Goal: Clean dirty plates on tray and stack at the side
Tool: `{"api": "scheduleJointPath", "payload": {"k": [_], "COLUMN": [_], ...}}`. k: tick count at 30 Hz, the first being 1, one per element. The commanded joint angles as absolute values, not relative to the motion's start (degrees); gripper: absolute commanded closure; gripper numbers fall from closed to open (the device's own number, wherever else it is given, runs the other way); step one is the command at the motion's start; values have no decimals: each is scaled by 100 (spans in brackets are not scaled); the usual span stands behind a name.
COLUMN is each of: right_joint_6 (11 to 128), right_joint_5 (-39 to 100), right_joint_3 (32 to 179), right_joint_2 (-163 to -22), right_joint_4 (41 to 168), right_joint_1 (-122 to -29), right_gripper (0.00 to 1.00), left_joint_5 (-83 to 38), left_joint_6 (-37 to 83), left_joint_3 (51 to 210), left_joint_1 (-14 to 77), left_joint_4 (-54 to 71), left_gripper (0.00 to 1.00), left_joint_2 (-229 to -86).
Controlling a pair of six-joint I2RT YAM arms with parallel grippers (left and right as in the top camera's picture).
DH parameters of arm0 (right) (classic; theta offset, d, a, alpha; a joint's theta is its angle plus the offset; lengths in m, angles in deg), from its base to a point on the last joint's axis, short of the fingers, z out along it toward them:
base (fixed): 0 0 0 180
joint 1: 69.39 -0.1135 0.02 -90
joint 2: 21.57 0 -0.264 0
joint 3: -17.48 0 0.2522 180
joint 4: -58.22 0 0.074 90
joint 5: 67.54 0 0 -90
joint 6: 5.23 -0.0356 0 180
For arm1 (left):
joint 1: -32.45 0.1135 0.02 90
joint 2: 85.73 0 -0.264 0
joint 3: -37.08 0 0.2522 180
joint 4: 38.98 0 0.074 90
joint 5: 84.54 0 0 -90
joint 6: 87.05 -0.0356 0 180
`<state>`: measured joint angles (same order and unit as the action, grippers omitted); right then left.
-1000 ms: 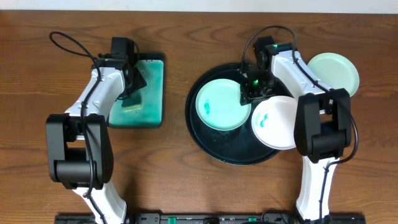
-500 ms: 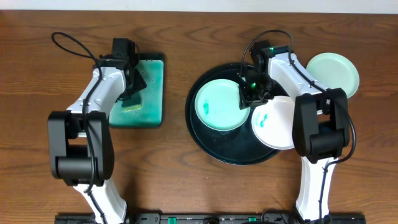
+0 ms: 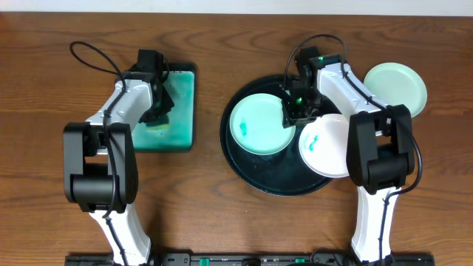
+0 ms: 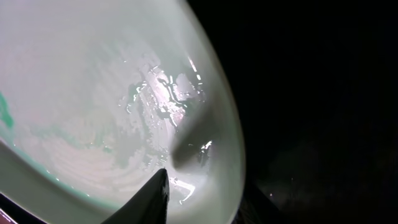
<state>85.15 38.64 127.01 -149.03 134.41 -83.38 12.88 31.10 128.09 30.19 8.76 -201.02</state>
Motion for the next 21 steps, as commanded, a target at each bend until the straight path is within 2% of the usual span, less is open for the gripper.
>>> {"api": "scheduleJointPath", "payload": {"k": [1, 6, 13, 21], "right_joint_6": [8441, 8439, 8417, 8203], "right_joint_5": [3893, 3803, 3744, 3746], "right_joint_3": [12664, 12664, 12664, 12631], "right_joint_2": [-14909, -14909, -14909, -14909], "right_joint_4": [13404, 13389, 13297, 13157], "right_joint_1": [-8373, -8373, -8373, -8373], "right_gripper": [71, 73, 81, 82], "left_joint_5": [1301, 1299, 1242, 475], "left_joint_6": [2946, 2930, 2933, 2933], "left_joint_3": [12767, 12767, 12767, 12767], "left_joint_1": [3056, 3056, 3054, 3050], "left_joint_4": [856, 869, 959, 967], "left_gripper": [92, 93, 93, 93], "left_joint_2": [-20135, -19940, -19271, -18688]}}
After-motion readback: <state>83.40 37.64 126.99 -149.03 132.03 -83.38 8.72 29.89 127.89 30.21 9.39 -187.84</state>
